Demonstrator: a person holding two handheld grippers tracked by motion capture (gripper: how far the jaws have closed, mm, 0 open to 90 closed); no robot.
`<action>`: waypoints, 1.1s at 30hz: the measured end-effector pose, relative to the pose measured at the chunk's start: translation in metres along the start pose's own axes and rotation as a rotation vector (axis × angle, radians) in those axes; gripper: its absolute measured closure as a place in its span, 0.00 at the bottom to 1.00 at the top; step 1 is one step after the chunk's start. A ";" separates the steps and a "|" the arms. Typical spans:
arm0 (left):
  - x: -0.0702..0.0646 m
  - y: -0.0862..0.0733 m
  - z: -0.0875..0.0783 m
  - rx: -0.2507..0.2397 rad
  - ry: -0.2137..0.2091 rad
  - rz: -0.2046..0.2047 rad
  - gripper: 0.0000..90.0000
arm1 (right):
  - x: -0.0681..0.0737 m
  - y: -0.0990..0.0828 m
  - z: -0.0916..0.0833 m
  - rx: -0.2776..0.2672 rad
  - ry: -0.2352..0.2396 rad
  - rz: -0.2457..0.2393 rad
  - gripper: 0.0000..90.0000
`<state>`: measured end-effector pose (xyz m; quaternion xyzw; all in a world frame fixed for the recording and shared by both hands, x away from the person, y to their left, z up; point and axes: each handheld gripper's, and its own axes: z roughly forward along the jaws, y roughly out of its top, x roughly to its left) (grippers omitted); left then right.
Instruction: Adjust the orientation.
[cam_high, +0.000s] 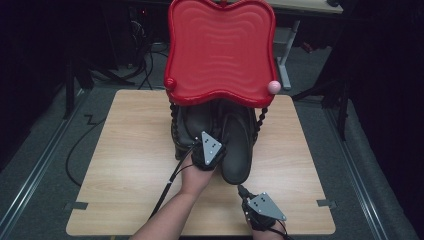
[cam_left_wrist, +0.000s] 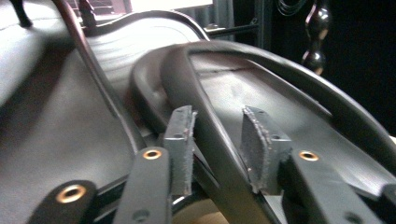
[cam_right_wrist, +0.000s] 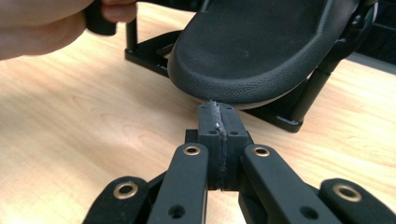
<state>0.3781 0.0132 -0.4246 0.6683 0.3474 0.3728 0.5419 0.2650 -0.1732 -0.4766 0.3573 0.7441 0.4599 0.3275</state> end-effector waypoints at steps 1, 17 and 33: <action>-0.001 -0.001 -0.001 0.002 -0.005 0.004 0.69 | -0.002 0.001 0.002 -0.003 0.001 0.006 1.00; -0.035 -0.035 -0.048 -0.065 -0.070 0.060 0.68 | -0.026 0.028 0.044 -0.057 -0.006 0.082 1.00; -0.033 -0.043 -0.036 -0.031 -0.028 0.076 0.81 | -0.041 0.029 0.046 -0.085 -0.049 0.127 0.99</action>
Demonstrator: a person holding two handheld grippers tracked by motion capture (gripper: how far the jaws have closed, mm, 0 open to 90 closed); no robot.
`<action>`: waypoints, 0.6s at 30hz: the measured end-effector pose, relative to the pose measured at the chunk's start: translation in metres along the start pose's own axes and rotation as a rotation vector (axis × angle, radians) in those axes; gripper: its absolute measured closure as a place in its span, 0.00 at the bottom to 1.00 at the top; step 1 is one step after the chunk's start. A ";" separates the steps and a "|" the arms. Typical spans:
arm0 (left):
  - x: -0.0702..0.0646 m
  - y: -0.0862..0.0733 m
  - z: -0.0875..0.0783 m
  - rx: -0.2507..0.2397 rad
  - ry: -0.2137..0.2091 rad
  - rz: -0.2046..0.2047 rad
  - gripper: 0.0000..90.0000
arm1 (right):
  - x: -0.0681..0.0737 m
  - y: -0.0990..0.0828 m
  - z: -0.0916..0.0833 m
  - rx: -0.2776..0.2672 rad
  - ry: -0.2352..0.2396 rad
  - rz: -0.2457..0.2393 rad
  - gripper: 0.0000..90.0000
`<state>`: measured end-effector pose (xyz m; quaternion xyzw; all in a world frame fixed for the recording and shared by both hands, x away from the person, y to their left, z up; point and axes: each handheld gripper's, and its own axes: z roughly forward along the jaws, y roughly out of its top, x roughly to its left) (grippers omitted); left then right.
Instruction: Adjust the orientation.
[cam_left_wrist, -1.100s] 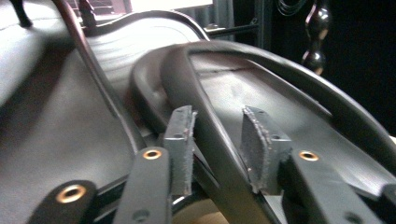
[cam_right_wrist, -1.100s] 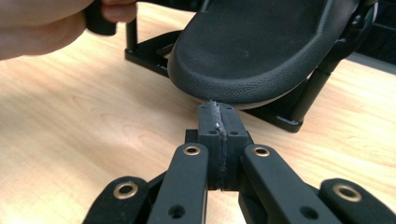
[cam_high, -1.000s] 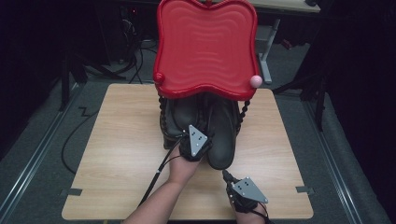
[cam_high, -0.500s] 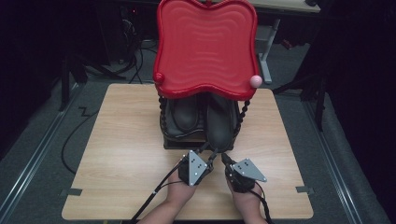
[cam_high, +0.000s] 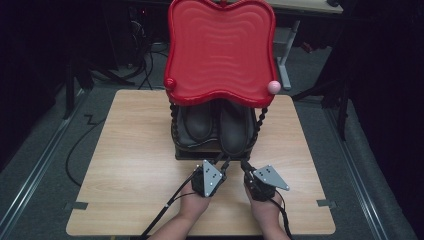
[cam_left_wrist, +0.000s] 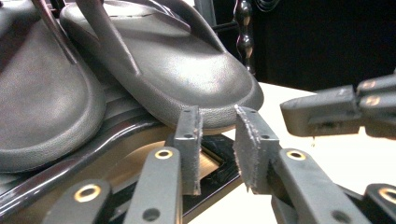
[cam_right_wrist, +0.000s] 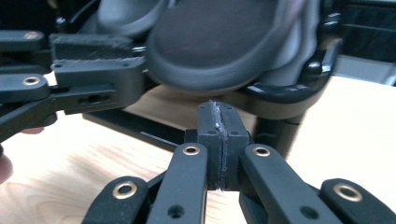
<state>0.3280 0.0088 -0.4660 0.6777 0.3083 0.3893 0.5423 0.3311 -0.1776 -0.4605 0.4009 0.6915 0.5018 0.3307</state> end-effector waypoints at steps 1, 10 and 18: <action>-0.002 -0.001 -0.001 0.007 -0.008 -0.009 0.83 | -0.002 0.001 0.000 -0.005 -0.011 0.000 0.99; -0.009 -0.001 0.008 0.019 -0.049 -0.008 0.90 | -0.007 0.015 0.015 -0.008 -0.042 -0.007 0.99; 0.000 0.000 0.015 0.033 -0.013 -0.024 0.91 | -0.004 0.024 0.025 -0.007 -0.043 -0.016 0.99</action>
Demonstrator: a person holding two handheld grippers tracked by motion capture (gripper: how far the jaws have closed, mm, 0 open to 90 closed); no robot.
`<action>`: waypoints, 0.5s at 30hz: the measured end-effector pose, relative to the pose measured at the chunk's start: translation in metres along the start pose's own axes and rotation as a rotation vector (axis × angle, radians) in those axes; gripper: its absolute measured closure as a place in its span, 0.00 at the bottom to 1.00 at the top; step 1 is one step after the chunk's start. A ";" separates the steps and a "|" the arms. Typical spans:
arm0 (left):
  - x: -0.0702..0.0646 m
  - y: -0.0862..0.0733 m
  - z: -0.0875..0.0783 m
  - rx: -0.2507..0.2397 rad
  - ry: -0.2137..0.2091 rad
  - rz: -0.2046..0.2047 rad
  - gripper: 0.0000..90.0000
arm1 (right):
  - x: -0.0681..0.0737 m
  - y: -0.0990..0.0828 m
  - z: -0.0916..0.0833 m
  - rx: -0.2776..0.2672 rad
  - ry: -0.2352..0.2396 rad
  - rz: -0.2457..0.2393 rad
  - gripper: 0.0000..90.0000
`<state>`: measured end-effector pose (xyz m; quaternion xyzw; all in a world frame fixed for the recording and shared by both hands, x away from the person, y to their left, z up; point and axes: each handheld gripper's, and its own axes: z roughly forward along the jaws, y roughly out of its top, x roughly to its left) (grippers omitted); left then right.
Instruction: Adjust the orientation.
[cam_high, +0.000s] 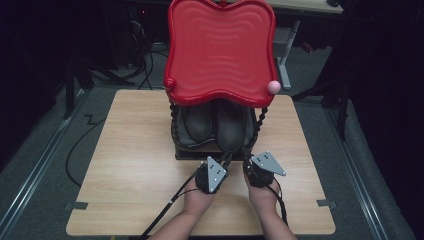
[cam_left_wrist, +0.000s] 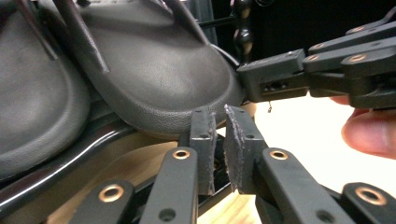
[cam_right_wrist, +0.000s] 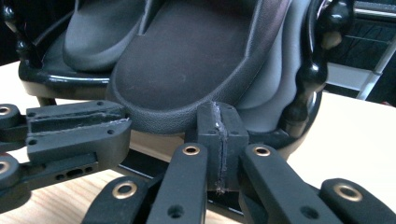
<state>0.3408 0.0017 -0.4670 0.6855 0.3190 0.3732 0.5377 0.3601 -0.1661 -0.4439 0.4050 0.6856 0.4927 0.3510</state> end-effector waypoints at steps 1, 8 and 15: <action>0.001 0.000 0.001 0.001 0.002 -0.004 0.92 | 0.001 0.001 0.001 0.001 0.000 0.007 0.99; 0.010 0.000 0.005 0.005 0.025 -0.008 0.92 | 0.006 0.006 0.005 -0.013 0.010 0.000 0.99; 0.015 0.005 0.010 0.001 0.038 -0.015 0.92 | 0.004 0.011 0.013 -0.011 0.001 -0.005 0.98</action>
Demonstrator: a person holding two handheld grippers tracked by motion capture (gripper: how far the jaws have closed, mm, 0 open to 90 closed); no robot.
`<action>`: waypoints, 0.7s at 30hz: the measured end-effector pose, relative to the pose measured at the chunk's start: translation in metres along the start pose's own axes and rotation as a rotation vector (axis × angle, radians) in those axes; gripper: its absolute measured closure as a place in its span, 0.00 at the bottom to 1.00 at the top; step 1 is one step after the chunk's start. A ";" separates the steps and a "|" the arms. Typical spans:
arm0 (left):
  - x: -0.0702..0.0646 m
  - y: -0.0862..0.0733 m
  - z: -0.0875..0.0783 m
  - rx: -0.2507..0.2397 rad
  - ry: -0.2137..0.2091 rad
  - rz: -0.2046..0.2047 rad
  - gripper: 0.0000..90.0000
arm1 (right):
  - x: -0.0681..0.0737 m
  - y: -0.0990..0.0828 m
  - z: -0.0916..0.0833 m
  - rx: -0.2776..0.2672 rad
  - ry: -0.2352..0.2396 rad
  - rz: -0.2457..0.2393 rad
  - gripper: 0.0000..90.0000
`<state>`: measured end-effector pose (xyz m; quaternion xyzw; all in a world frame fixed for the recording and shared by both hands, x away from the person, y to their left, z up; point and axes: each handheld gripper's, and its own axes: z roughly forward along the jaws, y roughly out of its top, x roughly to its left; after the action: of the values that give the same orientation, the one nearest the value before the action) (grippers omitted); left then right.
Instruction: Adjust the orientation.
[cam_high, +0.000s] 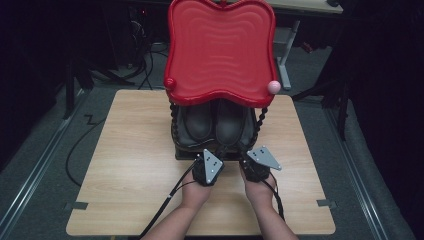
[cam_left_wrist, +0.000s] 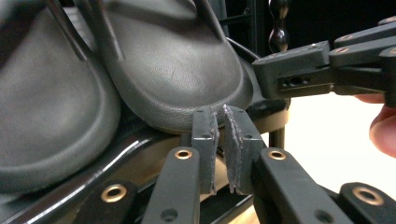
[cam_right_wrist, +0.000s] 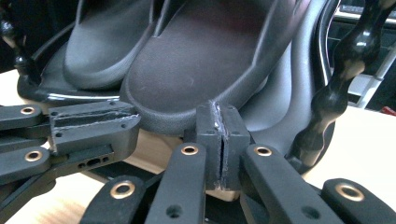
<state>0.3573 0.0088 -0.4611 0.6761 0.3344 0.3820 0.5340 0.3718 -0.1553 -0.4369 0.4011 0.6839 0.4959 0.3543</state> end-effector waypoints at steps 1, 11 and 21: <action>0.000 0.001 0.001 -0.004 0.001 -0.002 0.92 | -0.001 0.003 0.003 0.001 -0.006 0.000 0.98; 0.007 0.001 0.008 0.004 0.023 -0.022 0.92 | -0.005 0.012 0.021 0.016 -0.031 -0.006 0.98; 0.011 0.003 0.014 0.021 0.028 -0.027 0.91 | -0.008 0.013 0.031 0.035 -0.049 -0.007 0.98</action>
<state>0.3753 0.0113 -0.4587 0.6718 0.3548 0.3807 0.5272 0.4052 -0.1481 -0.4318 0.4170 0.6849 0.4725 0.3656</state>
